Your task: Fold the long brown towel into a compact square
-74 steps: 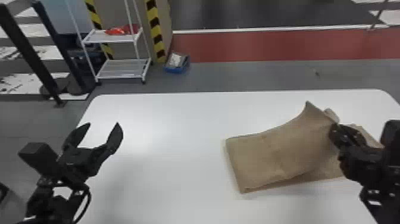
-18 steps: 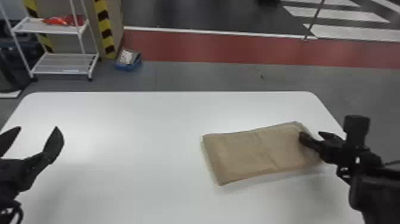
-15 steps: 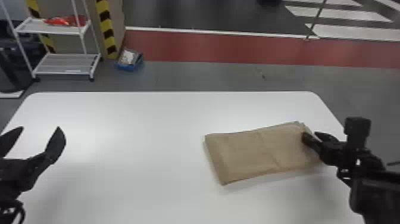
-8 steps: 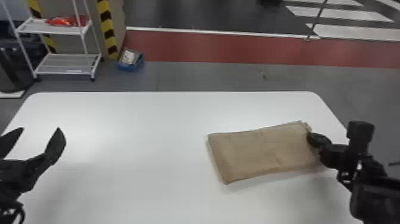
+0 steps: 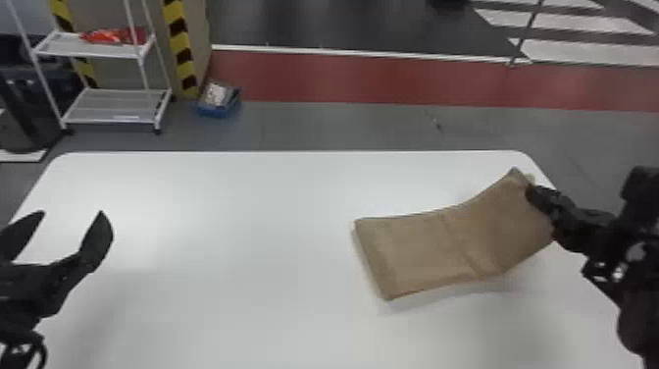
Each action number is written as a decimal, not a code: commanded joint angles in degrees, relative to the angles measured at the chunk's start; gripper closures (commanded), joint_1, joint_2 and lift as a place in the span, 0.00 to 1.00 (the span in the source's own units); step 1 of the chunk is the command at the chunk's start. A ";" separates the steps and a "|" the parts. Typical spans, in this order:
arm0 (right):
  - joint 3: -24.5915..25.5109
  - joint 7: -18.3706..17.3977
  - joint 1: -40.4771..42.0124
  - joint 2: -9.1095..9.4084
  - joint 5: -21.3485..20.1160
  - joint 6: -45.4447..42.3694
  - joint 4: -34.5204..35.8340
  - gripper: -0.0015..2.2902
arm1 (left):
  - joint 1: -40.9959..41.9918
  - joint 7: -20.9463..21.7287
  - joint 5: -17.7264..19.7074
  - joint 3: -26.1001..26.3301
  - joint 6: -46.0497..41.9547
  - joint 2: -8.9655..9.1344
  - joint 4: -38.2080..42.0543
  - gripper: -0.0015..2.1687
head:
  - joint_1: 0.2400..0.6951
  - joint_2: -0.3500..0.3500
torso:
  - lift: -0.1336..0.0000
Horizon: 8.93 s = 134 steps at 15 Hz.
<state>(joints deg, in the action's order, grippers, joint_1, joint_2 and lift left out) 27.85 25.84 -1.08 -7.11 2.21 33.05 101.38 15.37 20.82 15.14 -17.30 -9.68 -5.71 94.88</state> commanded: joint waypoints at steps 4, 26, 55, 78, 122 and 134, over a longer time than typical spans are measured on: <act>-0.08 0.26 -1.03 -0.71 -4.06 -1.10 -7.69 0.48 | 0.10 0.01 -0.20 0.42 0.15 0.00 0.30 0.04 | 1.00 0.36 | 0.06; 0.01 2.19 -7.36 -5.63 -10.12 -17.62 -30.63 0.24 | 0.27 0.45 -0.38 0.51 0.33 -0.09 0.39 0.04 | 1.00 0.27 | 0.06; -18.54 1.49 11.10 4.04 -4.58 9.62 18.06 0.73 | 1.15 0.54 0.24 -0.63 0.15 -0.09 0.21 0.04 | 1.00 0.67 | 0.06; -22.93 -2.29 6.18 3.86 -10.38 4.35 4.09 0.89 | 1.50 0.80 0.06 -0.55 0.15 -0.26 1.27 0.04 | 1.00 0.66 | 0.06; -21.09 9.22 16.37 2.02 -7.92 20.70 19.73 0.89 | 0.45 1.07 0.15 0.07 -0.55 -0.79 -1.37 0.04 | 1.00 0.72 | 0.06; -31.99 1.93 -4.37 6.76 -9.07 12.08 -3.12 0.89 | 0.45 1.07 0.15 -0.28 -0.55 -0.88 -1.81 0.04 | 1.00 0.83 | 0.06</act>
<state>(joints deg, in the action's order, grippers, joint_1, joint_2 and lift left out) -3.28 27.95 -4.05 -1.08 -6.74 47.08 100.49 15.73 21.88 15.29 -17.41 -10.23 -6.59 93.07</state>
